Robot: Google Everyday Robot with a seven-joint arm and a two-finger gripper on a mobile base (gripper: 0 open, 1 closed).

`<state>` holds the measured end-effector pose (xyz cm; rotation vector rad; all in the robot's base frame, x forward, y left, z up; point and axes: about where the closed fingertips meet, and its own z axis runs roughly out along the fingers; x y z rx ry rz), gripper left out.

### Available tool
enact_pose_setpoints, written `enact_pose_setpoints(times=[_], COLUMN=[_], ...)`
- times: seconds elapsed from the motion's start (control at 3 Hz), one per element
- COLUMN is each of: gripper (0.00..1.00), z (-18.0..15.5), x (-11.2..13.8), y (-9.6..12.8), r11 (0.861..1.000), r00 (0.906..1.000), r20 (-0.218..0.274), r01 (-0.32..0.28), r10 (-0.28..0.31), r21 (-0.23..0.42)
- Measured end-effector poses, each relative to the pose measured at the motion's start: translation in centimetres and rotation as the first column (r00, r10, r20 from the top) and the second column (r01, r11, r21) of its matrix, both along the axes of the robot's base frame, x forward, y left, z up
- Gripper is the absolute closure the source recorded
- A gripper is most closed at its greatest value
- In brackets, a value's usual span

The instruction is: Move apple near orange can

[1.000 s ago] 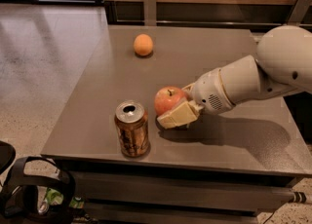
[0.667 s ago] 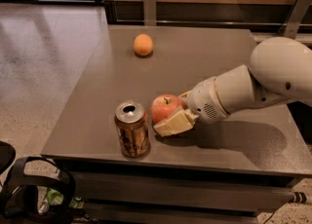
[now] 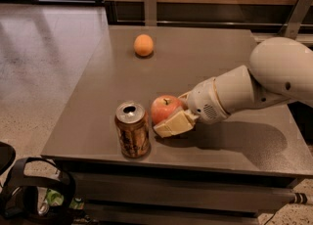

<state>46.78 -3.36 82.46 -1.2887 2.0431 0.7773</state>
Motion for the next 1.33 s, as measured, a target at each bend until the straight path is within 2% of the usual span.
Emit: enact_pose_setpoints(times=[0.67,1.0,1.33], gripper=[0.14,0.00,0.00], z=[0.03,0.08,0.09], x=[-0.13,-0.20,-0.21], y=[0.30,0.46,0.46], r11=[1.000,1.000,1.000], r00=[1.0000,1.0000,1.0000], r20=[0.001,0.002,0.002], r01=[-0.006,-0.010,-0.010], r10=[0.006,0.010,0.010], r21=[-0.002,-0.004,-0.004])
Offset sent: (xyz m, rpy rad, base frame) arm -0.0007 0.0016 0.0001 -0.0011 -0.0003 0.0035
